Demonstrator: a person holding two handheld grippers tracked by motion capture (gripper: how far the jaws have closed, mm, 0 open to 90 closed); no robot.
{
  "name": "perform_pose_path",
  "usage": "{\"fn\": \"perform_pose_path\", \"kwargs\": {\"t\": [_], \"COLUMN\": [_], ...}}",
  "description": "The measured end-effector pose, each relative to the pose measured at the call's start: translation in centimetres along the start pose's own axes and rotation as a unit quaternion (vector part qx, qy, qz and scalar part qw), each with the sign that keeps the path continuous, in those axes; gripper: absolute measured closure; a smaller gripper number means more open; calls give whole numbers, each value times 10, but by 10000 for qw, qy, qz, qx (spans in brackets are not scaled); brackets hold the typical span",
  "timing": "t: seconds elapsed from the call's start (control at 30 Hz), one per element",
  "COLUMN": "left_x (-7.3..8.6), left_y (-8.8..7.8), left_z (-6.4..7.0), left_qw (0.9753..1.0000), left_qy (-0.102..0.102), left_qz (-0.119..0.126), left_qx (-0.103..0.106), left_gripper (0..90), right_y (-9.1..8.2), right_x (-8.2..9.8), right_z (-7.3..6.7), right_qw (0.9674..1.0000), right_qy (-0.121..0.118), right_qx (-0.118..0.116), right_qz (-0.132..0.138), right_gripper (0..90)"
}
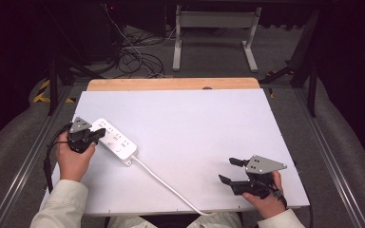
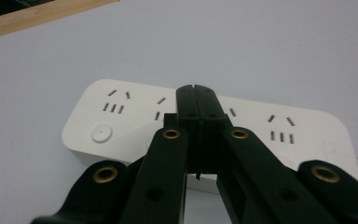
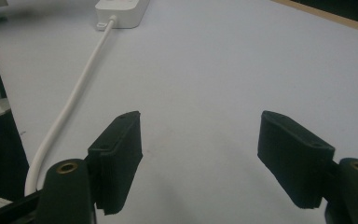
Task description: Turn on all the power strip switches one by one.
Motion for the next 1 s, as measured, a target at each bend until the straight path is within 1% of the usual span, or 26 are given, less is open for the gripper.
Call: {"fn": "perform_pose_path", "kwargs": {"t": [0.13, 0.2, 0.27, 0.37, 0.57, 0.8, 1.0], "left_x": [7, 10, 12, 14, 14, 17, 18], "left_y": [4, 6, 7, 10, 14, 18, 21], "left_z": [-9, -12, -14, -16, -14, -13, -11], "left_qw": [9994, 9991, 9989, 9989, 9995, 9997, 9997], "left_qy": [-346, -402, -449, -433, -263, -156, -137], "left_qz": [13, 14, 20, 32, 32, -69, -128], "left_qx": [-80, -144, -160, -153, -185, -167, -170], "left_gripper": [900, 900, 900, 900, 900, 900, 899], "right_y": [0, 1, 1, 1, 0, 0, 0], "right_x": [0, 0, 0, 0, 0, 0, 0], "right_z": [0, 0, 0, 0, 0, 0, 0], "right_qw": [10000, 10000, 10000, 10000, 10000, 10000, 10000], "right_qy": [-5, -8, -5, -7, -8, -12, -21], "right_qx": [-1, 3, 3, 3, -6, -9, -14], "right_qz": [-22, -32, -29, -31, -15, -13, -25], "right_gripper": [306, 306, 306, 306, 306, 306, 305]}}
Point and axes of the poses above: each handheld gripper's, and its own axes: y roughly forward along the jaws, x roughly out of its underside, z roughly to its right, the point moved 2 cm from there along y, roughly forward along the jaws, and after that the axes turned 8 degrees about y, right-handed, at the moved point
